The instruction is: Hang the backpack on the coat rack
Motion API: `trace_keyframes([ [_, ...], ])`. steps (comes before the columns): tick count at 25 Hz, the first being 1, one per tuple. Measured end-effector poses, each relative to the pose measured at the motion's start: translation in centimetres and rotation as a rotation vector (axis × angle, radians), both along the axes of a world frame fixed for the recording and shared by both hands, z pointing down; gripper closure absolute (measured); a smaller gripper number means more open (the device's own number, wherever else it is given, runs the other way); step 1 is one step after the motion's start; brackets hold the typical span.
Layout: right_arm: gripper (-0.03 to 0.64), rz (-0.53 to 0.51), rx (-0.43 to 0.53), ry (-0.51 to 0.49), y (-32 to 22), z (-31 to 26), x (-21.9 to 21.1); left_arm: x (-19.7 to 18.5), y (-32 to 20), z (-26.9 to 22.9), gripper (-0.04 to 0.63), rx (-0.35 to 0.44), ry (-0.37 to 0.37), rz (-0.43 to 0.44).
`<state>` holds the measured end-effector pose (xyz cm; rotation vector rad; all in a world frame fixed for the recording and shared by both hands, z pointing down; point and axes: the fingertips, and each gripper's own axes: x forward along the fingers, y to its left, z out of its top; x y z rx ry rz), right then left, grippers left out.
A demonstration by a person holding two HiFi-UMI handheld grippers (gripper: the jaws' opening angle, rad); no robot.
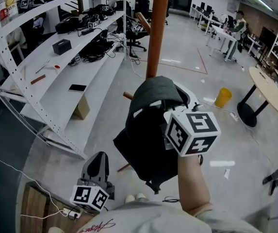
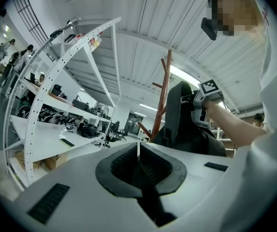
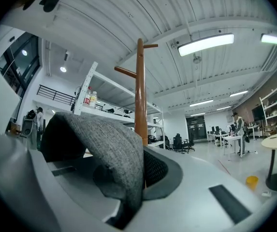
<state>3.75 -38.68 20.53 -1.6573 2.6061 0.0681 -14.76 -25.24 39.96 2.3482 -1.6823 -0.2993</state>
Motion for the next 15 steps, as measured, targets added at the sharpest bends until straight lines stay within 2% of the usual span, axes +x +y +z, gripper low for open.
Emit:
trace_keyframes([
  [7, 0.597, 0.025, -0.1, 0.001, -2.8, 2.4, -0.9, 0.0, -0.4, 1.2, 0.571, -0.025, -0.004, -0.003],
  [15, 0.597, 0.095, -0.164, -0.02, -4.3, 5.3, 0.9, -0.5, -0.3, 2.2, 0.571, -0.051, 0.012, -0.019],
])
